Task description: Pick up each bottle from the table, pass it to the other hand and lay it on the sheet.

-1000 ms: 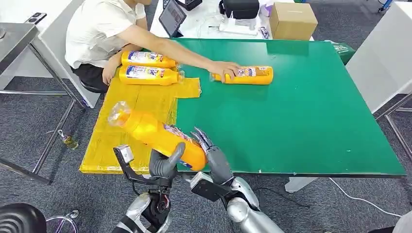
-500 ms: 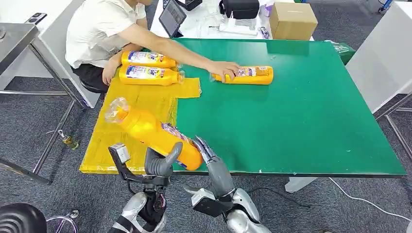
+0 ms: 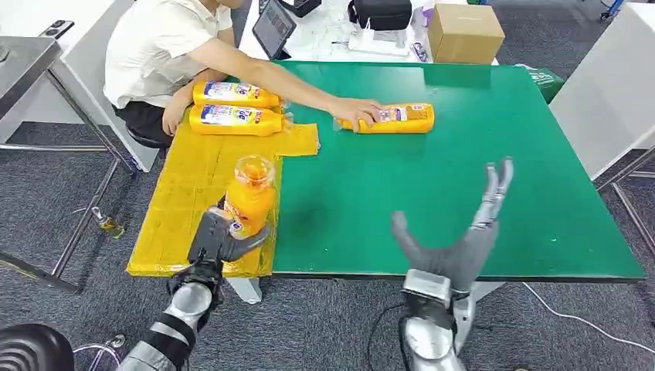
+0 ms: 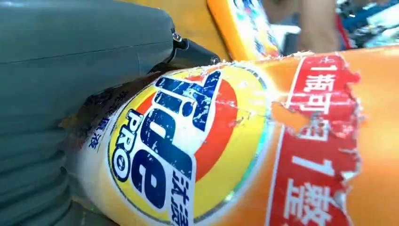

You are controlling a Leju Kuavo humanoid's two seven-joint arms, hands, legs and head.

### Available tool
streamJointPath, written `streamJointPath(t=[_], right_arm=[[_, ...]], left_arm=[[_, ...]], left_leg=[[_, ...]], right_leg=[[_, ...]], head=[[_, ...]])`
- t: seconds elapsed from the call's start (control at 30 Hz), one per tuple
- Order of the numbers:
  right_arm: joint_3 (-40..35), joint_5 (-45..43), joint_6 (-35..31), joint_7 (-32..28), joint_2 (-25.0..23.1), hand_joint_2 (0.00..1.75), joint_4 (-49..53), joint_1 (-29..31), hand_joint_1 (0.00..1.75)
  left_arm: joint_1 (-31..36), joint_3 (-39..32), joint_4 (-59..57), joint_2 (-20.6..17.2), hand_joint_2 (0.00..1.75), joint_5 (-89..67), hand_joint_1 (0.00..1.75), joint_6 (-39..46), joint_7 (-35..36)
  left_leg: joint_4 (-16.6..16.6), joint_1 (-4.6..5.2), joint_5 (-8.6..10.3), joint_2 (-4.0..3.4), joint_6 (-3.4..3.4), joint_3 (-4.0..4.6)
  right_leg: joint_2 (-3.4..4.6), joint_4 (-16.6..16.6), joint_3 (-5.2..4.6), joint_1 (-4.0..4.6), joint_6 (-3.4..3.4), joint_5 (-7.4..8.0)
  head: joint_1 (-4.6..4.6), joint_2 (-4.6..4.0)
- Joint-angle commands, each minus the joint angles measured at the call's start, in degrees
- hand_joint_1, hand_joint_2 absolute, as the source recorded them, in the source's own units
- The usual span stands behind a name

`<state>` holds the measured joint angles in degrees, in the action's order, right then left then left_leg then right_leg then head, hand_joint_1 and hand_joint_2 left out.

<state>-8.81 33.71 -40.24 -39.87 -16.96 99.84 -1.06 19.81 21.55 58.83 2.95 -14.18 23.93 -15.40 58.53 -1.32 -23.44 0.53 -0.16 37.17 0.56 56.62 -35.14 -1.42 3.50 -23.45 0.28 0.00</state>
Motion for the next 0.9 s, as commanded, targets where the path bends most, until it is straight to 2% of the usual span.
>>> streamJointPath(t=[0.03,0.17,0.2,0.33,0.47,0.6,0.63,0.77,0.83,0.87,0.9], right_arm=[[3.1,-2.3,0.2,-0.1,-1.8,0.0,1.4,-0.6,0.0],[2.0,-2.9,0.2,-0.1,-1.4,0.0,0.3,-0.3,0.0],[0.9,-3.2,0.2,-0.1,-1.0,0.0,-0.7,-0.1,0.0],[-1.9,-6.0,0.2,-0.1,-0.3,0.0,-3.4,0.0,0.0],[-4.9,-8.6,0.2,-0.1,1.3,0.0,-6.6,1.0,0.0],[-6.8,-9.7,0.2,-0.1,2.2,0.0,-9.6,1.8,0.0],[-7.1,-10.0,0.2,-0.1,2.3,1.75,-10.1,2.0,0.0],[-7.3,-10.1,0.2,-0.1,2.4,1.75,-10.3,2.0,0.0],[-7.5,-10.3,0.2,-0.1,2.5,1.75,-10.5,2.1,0.0],[-8.0,-10.9,0.2,-0.1,2.6,1.75,-11.1,2.3,0.0],[-8.1,-10.9,0.2,-0.1,2.7,1.75,-11.1,2.2,0.0]], left_arm=[[12.9,4.2,-19.8,-4.2,1.75,-15.5,1.75,-0.8,9.5],[15.4,5.4,-23.9,-4.0,1.75,-19.9,1.75,-0.8,11.9],[18.2,6.9,-27.3,-3.9,1.75,-24.2,1.75,-2.9,15.3],[24.8,6.4,-35.5,-2.5,1.75,-27.5,1.75,-11.0,18.7],[26.9,6.0,-38.9,-2.0,1.75,-30.4,1.75,-12.7,21.3],[28.6,7.4,-41.9,-1.6,1.75,-34.1,1.75,-16.9,25.8],[28.9,7.4,-42.4,-1.4,1.75,-34.3,1.73,-17.7,26.2],[28.9,7.3,-42.6,-1.3,1.75,-34.2,1.75,-18.1,26.5],[29.0,7.1,-42.8,-1.3,1.75,-34.1,1.54,-18.5,26.6],[29.0,6.7,-43.0,-1.1,1.75,-33.9,1.5,-18.8,26.7],[28.9,6.4,-43.0,-1.0,1.75,-33.7,1.17,-18.9,26.7]], left_leg=[[-0.1,-0.02,0.01,0.08,0.03,-0.14],[-0.1,-0.01,-0.06,-0.14,0.05,-0.36],[-0.1,-0.05,-0.08,-0.13,0.07,-0.5],[0.0,-0.06,-0.02,-0.01,0.06,-0.39],[-0.1,-0.08,-0.07,-0.3,0.08,-0.76],[-0.1,-0.08,-0.02,-0.28,0.01,-0.68],[-0.1,-0.09,-0.02,-0.26,0.02,-0.76],[-0.1,-0.06,-0.04,-0.31,0.03,-0.77],[-0.2,-0.07,-0.08,-0.35,0.07,-0.9],[-0.1,-0.07,-0.04,-0.31,0.02,-0.75],[-0.2,-0.08,-0.06,-0.32,0.04,-0.84]], right_leg=[[-0.13,0.0,0.16,0.05,-0.12,-0.03],[0.06,0.0,0.29,0.06,-0.13,-0.02],[0.02,-0.1,0.45,0.11,-0.2,-0.05],[-0.06,0.0,0.39,0.11,-0.17,-0.02],[0.19,-0.1,0.68,0.15,-0.27,0.04],[0.14,-0.1,0.55,0.14,-0.22,0.08],[0.09,-0.1,0.65,0.17,-0.26,0.05],[0.17,-0.1,0.64,0.12,-0.22,0.05],[0.17,-0.2,0.78,0.16,-0.3,0.02],[0.17,-0.1,0.62,0.13,-0.23,0.05],[0.16,-0.1,0.72,0.16,-0.27,0.03]], head=[[0.0,0.0],[-0.04,0.0],[0.0,0.0],[0.02,0.0],[-0.02,0.0],[0.02,0.0],[0.0,0.0],[-0.02,0.0],[0.0,0.0],[0.0,0.0],[-0.02,0.0]])
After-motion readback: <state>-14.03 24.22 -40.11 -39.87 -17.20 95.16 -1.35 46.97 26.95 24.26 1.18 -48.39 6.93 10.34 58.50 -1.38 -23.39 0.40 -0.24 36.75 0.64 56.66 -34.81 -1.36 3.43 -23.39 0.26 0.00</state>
